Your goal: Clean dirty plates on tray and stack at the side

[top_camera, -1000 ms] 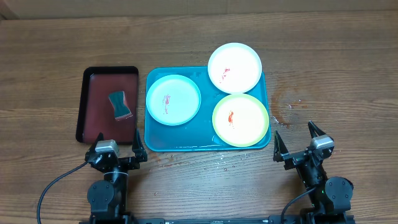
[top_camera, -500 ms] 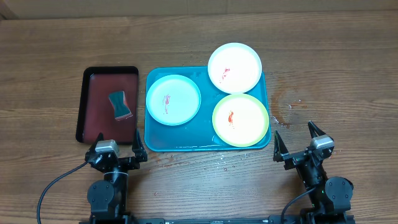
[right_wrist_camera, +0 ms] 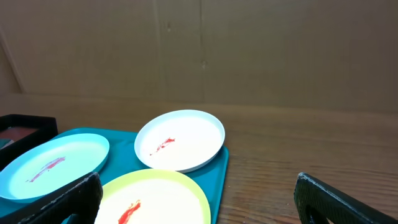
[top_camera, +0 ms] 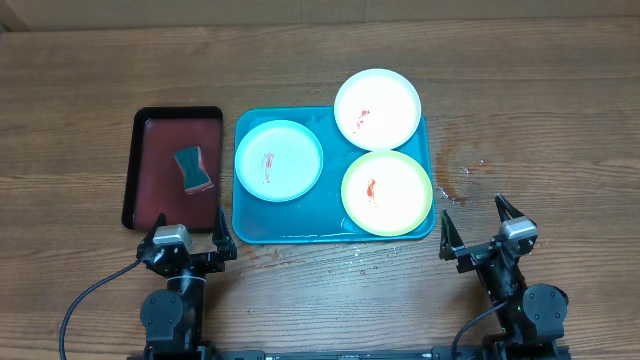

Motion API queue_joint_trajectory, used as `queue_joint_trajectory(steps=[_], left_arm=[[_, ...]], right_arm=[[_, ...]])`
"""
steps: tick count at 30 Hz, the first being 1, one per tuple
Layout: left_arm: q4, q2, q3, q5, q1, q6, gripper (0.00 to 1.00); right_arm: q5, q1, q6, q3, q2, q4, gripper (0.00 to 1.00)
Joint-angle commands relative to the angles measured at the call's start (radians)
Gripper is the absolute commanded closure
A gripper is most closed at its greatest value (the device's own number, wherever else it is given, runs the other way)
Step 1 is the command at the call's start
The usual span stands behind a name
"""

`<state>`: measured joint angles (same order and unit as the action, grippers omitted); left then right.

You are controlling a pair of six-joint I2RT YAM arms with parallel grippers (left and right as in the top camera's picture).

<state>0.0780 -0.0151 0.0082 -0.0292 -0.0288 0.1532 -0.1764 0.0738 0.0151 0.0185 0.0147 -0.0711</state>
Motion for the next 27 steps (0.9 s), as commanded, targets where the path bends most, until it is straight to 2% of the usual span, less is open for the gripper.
queue_joint_trajectory(steps=[1,27], left_arm=[[-0.001,0.011,-0.003,0.011,-0.002,-0.016,0.0],[-0.003,0.011,-0.003,-0.005,-0.003,-0.019,0.0]], right_arm=[[0.0,0.005,0.008,-0.011,-0.012,0.006,0.0],[0.0,0.005,0.008,-0.011,-0.012,0.006,0.0]])
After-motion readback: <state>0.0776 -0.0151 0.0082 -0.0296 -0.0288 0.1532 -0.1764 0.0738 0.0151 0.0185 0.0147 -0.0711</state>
